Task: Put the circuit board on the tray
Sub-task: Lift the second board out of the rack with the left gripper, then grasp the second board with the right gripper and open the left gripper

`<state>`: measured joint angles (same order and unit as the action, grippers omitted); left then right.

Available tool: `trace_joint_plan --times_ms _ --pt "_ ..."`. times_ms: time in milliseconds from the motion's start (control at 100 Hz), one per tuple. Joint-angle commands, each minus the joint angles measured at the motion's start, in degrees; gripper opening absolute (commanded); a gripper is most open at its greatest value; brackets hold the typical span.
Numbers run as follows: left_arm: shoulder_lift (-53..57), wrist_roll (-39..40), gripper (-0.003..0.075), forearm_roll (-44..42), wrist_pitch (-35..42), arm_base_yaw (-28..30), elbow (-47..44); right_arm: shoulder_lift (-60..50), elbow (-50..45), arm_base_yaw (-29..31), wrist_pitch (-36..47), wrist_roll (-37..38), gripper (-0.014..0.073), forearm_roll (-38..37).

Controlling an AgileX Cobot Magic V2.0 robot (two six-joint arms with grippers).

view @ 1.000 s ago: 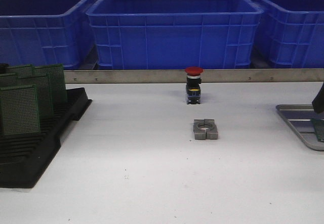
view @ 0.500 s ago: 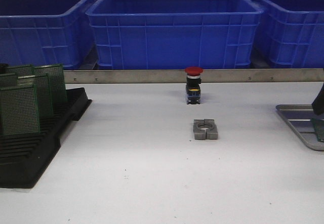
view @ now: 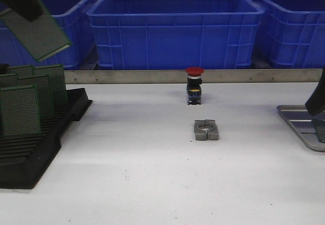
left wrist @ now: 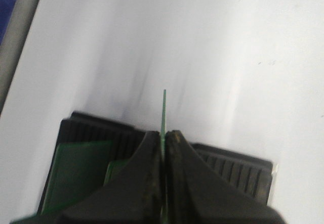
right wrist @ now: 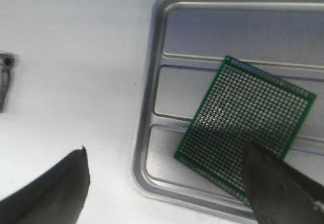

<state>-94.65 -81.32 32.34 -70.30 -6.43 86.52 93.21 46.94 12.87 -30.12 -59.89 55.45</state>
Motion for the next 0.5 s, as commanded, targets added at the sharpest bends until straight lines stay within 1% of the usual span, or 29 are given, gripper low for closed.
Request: trace_joint_plan --times_ms 0,100,210,290,360,490 --pt "1.06 0.07 -0.0020 4.13 -1.47 -4.37 1.93 -2.06 2.64 -0.55 -4.39 -5.24 0.0623 4.71" --pt "-0.35 0.07 -0.0020 5.03 0.74 -9.48 1.93 -2.06 4.05 -2.05 -10.39 -12.59 0.0623 10.17" --pt "-1.72 0.07 -0.0020 6.36 3.43 -13.65 1.93 -2.12 4.23 -4.37 -16.88 -23.98 0.0623 14.76" --pt "-3.32 0.07 -0.0020 8.88 5.42 -16.09 1.93 -2.12 4.23 -6.89 -20.44 -34.04 0.0623 16.17" --pt "-4.37 0.07 -0.0020 10.68 6.45 -17.57 1.93 -2.12 4.23 -9.14 -22.58 -40.75 0.0623 16.44" --pt "-5.41 0.07 -0.0020 11.77 6.68 -19.22 1.93 -2.12 4.23 -12.95 -23.88 -49.08 0.0623 16.44"
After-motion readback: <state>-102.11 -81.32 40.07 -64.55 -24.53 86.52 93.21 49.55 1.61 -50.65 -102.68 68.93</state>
